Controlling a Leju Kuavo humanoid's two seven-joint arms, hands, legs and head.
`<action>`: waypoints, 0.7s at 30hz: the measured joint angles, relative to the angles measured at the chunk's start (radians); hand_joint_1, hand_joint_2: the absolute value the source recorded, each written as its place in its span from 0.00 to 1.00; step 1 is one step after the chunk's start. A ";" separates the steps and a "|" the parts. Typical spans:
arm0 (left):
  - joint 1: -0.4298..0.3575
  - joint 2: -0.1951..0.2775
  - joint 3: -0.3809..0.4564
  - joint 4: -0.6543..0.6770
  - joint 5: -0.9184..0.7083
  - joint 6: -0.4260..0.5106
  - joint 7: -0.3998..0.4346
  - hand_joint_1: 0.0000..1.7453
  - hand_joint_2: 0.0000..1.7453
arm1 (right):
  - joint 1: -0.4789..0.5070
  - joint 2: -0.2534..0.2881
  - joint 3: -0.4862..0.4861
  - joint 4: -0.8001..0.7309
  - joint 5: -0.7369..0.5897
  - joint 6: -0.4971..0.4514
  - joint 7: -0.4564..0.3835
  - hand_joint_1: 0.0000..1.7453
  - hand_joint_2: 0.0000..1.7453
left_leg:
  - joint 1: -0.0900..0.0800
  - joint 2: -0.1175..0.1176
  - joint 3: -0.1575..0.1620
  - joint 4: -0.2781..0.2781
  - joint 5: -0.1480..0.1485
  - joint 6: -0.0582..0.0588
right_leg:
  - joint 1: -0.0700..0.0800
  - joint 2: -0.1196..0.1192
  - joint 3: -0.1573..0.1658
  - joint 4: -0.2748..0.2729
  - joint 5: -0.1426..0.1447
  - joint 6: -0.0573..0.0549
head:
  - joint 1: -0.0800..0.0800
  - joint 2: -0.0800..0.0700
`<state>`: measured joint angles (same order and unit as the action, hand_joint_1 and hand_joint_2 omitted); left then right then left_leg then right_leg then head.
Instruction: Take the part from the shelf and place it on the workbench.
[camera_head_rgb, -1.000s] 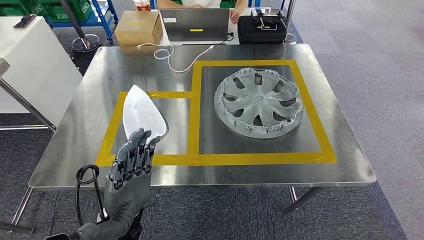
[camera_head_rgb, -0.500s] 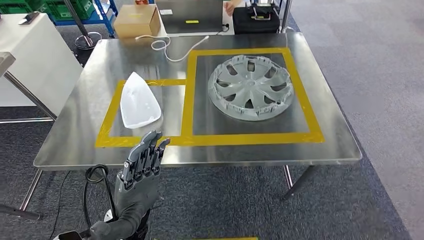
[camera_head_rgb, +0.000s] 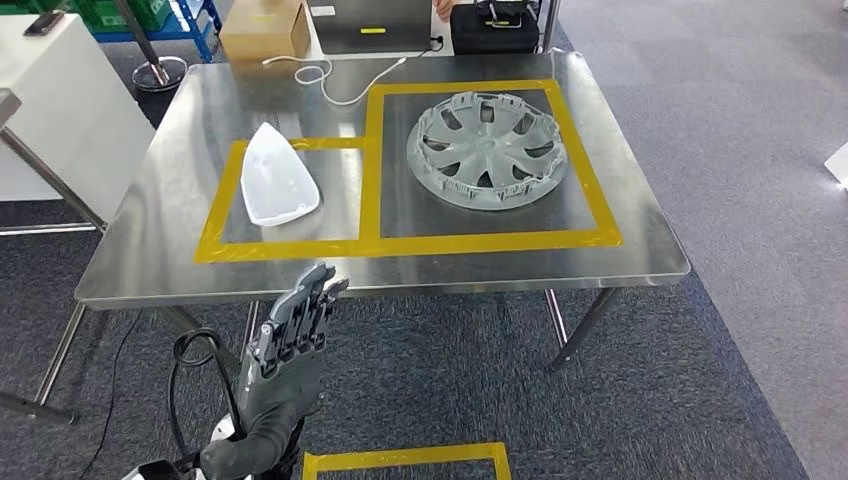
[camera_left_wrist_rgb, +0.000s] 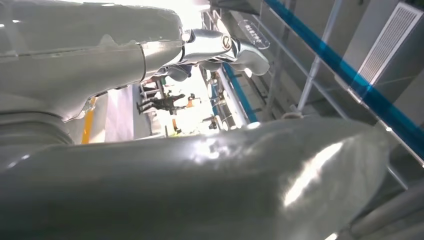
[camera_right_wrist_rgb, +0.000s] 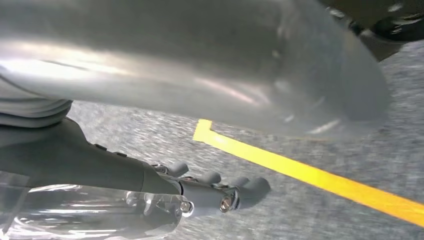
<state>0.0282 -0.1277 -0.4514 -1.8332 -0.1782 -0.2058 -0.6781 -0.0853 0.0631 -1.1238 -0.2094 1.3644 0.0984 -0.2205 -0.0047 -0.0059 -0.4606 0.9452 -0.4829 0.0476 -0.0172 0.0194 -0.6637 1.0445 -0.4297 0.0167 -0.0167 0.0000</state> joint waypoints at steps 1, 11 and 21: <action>0.001 0.000 0.003 -0.001 0.001 0.002 0.000 0.00 0.00 | 0.000 -0.005 -0.003 -0.001 -0.001 0.000 0.000 0.00 0.00 | 0.000 0.007 -0.011 -0.002 0.012 0.004 | -0.002 -0.005 -0.014 0.048 -0.051 0.002 | 0.002 0.000; 0.021 0.002 0.023 -0.008 0.003 0.021 0.000 0.00 0.00 | 0.002 -0.014 -0.019 -0.003 -0.010 0.003 0.014 0.00 0.00 | 0.001 0.075 -0.149 0.085 0.062 -0.033 | -0.010 -0.054 0.154 -0.018 -0.097 0.020 | 0.010 0.000; 0.046 0.012 0.052 -0.010 0.000 0.032 0.000 0.00 0.00 | 0.009 -0.008 -0.025 -0.004 -0.007 0.008 0.025 0.00 0.00 | 0.009 0.014 -0.177 0.340 -0.107 -0.059 | 0.002 -0.010 0.034 -0.019 0.000 -0.031 | 0.007 0.000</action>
<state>0.0745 -0.1158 -0.3997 -1.8433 -0.1780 -0.1740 -0.6780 -0.0767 0.0556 -1.1490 -0.2132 1.3574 0.1066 -0.1954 0.0039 0.0080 -0.6373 1.2854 -0.5896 -0.0114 -0.0155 0.0093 -0.6296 1.0258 -0.4297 -0.0140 -0.0097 0.0000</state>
